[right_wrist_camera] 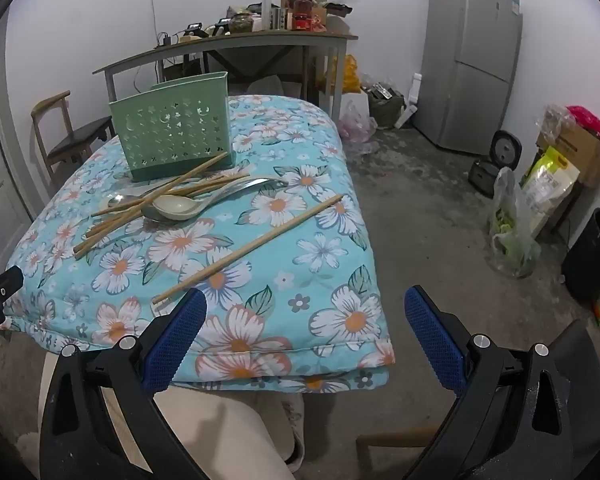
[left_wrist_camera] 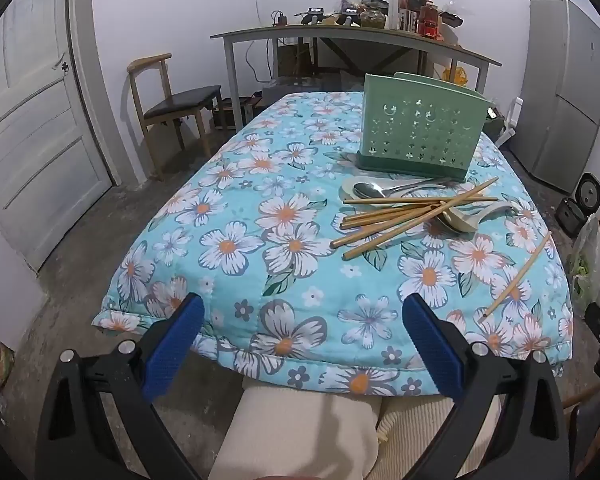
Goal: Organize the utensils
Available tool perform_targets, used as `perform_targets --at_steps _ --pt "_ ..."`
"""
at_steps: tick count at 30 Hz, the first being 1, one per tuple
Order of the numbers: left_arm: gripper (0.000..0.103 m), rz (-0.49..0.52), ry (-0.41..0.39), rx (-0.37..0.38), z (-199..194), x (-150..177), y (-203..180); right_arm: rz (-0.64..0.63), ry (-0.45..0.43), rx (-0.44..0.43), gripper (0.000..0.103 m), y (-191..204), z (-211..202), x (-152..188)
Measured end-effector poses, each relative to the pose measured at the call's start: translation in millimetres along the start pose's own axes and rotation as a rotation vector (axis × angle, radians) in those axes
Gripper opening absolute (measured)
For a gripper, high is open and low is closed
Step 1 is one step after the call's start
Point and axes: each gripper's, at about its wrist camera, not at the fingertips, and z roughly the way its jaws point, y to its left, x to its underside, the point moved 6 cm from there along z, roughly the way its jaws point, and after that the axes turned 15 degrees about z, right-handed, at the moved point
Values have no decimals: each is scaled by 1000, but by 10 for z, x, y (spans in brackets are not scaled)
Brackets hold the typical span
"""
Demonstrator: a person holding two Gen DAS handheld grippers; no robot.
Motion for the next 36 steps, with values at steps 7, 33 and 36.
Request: perform_targets --at_steps 7,33,36 --pt "97 0 4 -8 31 -23 -46 2 4 0 95 24 14 3" --pt "97 -1 -13 -8 -10 -79 64 -14 -14 -9 95 9 -27 -66" --pt "97 -9 -6 -10 -5 -73 83 -15 -18 -11 95 7 -31 -71"
